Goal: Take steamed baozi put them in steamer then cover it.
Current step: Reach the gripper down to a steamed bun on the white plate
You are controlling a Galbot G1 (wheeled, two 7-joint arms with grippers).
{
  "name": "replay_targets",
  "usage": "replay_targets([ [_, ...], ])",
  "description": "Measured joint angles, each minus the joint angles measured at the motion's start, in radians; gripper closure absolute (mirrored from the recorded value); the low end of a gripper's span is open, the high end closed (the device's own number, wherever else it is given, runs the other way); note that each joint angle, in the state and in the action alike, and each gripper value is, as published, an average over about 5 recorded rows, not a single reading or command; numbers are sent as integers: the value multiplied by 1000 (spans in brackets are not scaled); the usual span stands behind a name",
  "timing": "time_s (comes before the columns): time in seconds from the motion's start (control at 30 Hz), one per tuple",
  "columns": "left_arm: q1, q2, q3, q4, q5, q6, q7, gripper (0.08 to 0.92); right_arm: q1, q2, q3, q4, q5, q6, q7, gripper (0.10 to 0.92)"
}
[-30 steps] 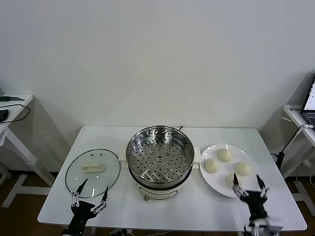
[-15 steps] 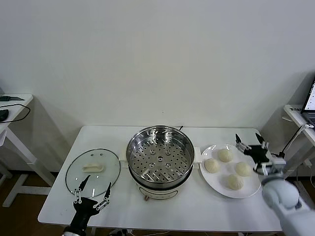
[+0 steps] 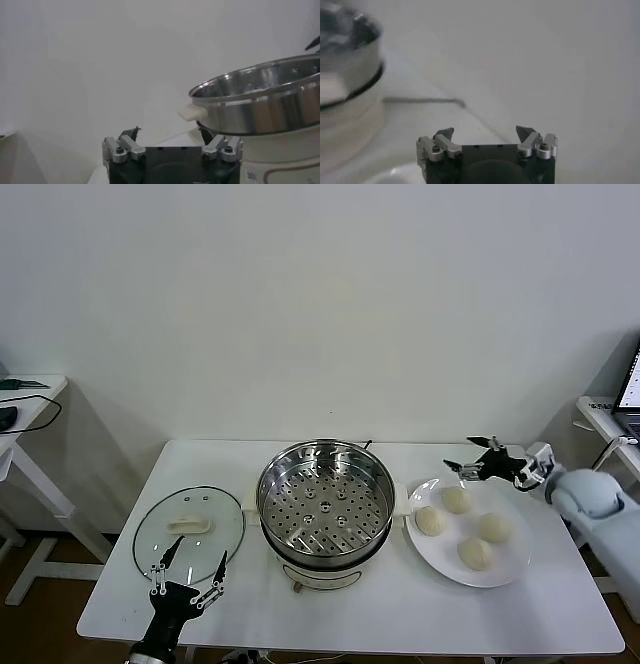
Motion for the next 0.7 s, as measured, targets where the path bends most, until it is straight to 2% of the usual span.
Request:
replay_targets([
  [0.13, 6, -8, -6, -4, 0, -1, -1, 177, 117, 35, -99, -78, -131, 18, -143, 203],
  [0.3, 14, -18, -12, -8, 0, -2, -4, 177, 215, 94, -188, -161, -279, 39, -250, 203],
  [0.7, 22, -32, -16, -12, 0, 0, -9, 177, 303, 232, -292, -302, -522, 70, -352, 203],
])
